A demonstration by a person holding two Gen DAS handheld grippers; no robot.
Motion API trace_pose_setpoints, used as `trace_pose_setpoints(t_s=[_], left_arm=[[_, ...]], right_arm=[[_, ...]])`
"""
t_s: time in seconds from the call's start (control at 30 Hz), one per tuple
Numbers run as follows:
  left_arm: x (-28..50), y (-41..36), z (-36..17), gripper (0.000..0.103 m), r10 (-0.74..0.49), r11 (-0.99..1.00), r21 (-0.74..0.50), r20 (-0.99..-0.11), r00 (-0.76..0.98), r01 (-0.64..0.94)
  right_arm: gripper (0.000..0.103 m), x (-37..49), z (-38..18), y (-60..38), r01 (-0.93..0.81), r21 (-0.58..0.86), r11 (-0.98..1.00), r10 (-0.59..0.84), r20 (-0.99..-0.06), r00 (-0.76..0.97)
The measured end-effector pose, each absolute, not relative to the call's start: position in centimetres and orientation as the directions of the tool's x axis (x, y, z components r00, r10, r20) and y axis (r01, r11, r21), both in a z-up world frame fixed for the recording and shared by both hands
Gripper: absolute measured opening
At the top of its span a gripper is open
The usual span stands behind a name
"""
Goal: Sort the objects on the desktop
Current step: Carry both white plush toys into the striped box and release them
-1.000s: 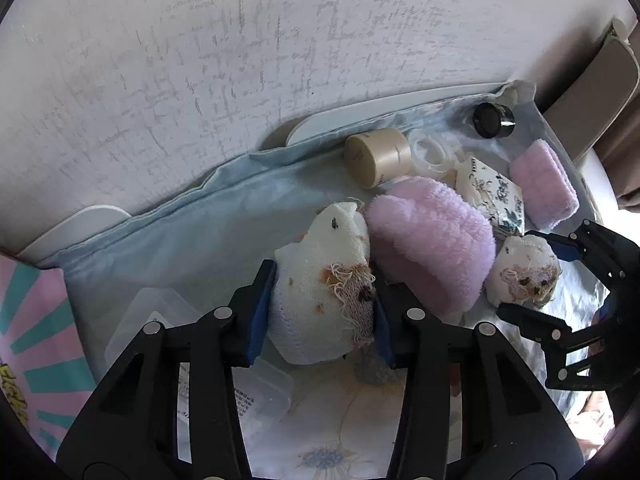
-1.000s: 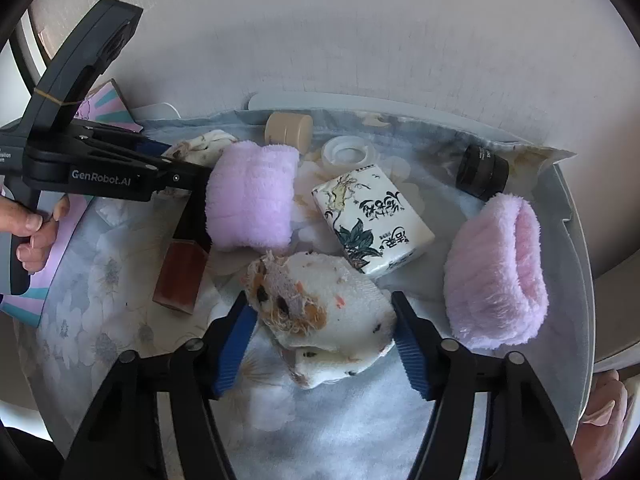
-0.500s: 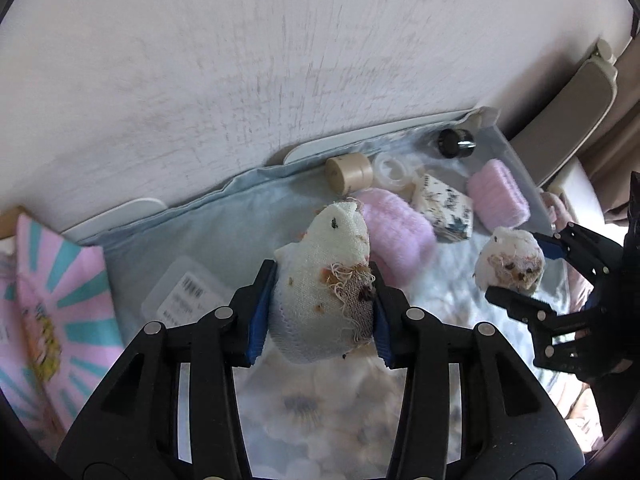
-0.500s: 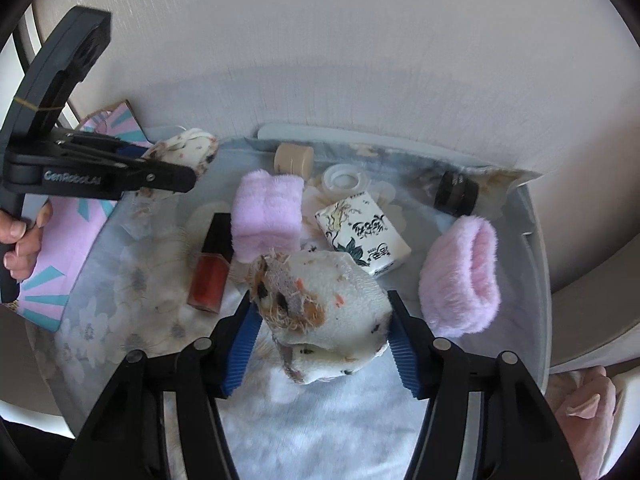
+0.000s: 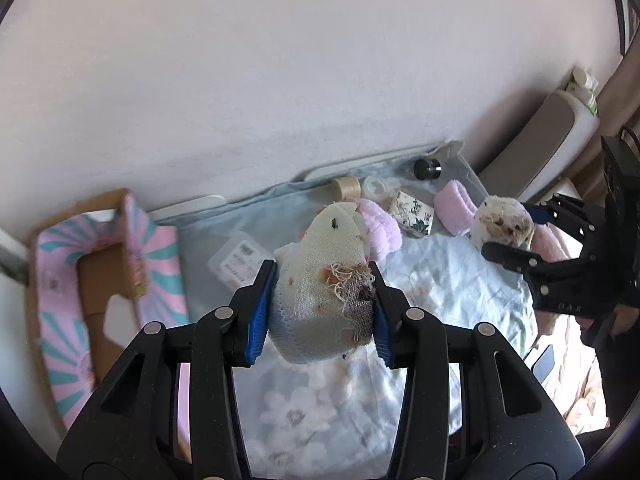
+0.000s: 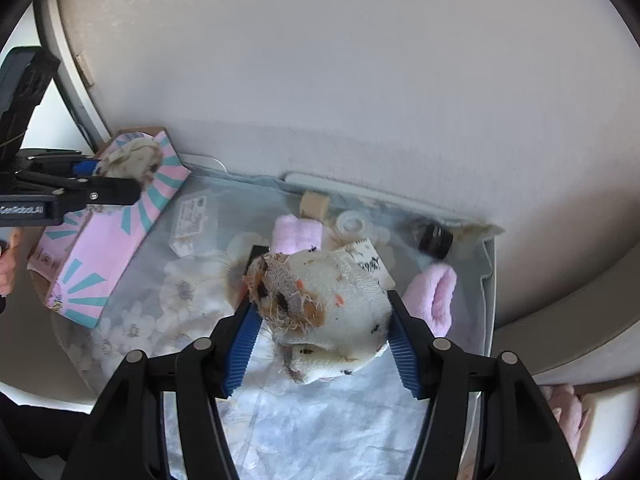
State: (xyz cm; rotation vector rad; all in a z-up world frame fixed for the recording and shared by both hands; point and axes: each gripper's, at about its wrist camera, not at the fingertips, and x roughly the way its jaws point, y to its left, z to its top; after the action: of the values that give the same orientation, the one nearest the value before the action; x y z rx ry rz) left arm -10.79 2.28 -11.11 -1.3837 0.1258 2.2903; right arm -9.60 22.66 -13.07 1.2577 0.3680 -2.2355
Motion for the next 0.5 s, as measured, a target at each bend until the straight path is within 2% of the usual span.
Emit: trace_pose_setpoints(t_s=[0.23, 0.5], left_arm=[[-8.6, -1.9, -7.7, 0.039, 0.325, -0.912, -0.154, -0.836, -0.443, -0.38], [-6.5, -7.2, -6.6, 0.039, 0.295, -0.946, -0.18, -0.819, -0.492, -0.268]], right_arm=[[0.057, -10.0, -10.1, 20.2, 0.628, 0.009, -0.778, -0.333, -0.853, -0.401], [0.057, -10.4, -7.5, 15.4, 0.72, -0.014, -0.694, -0.359, -0.86, -0.363]])
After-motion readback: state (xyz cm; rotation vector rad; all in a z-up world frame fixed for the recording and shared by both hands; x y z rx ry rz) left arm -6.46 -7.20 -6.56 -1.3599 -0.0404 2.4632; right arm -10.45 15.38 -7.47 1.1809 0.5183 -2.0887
